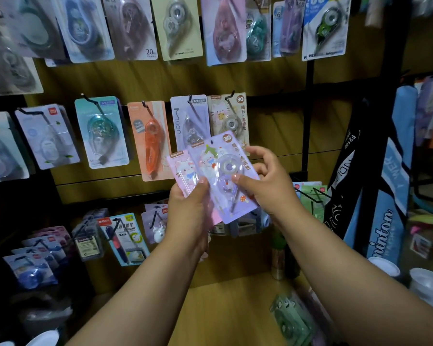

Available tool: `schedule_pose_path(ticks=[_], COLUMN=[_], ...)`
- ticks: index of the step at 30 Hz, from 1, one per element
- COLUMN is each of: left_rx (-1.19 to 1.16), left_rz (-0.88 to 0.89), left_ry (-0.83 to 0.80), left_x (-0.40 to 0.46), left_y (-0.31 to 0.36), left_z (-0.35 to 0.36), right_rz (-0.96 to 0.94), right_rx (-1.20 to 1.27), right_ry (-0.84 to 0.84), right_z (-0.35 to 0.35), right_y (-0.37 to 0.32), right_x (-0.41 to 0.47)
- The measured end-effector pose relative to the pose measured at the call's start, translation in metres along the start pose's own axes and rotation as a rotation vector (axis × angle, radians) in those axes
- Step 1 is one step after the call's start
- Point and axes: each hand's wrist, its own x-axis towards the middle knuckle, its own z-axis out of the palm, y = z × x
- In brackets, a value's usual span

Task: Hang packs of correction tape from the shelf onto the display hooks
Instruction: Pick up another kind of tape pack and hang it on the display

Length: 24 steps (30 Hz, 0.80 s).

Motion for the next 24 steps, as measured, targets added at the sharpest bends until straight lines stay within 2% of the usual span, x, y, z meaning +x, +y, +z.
schedule_pose_path(ticks=[3,9,24], left_rx=[0.033,0.034,0.034], left_rz=[-0.038,-0.05,-0.062], left_ry=[0.063,0.061,0.058], left_x=[0.004,0.005,0.008], left_y=[0.001,0.001,-0.001], left_z=[-0.002,-0.006,-0.009], right_rz=[-0.01,-0.113,-0.169], right_rx=[0.063,0.07,-0.043], right_ry=[0.086,0.221,0.242], right_z=[-0.008,-0.013,0.002], right_y=[-0.006,-0.021,-0.023], right_x=[0.017,0.067,0.09])
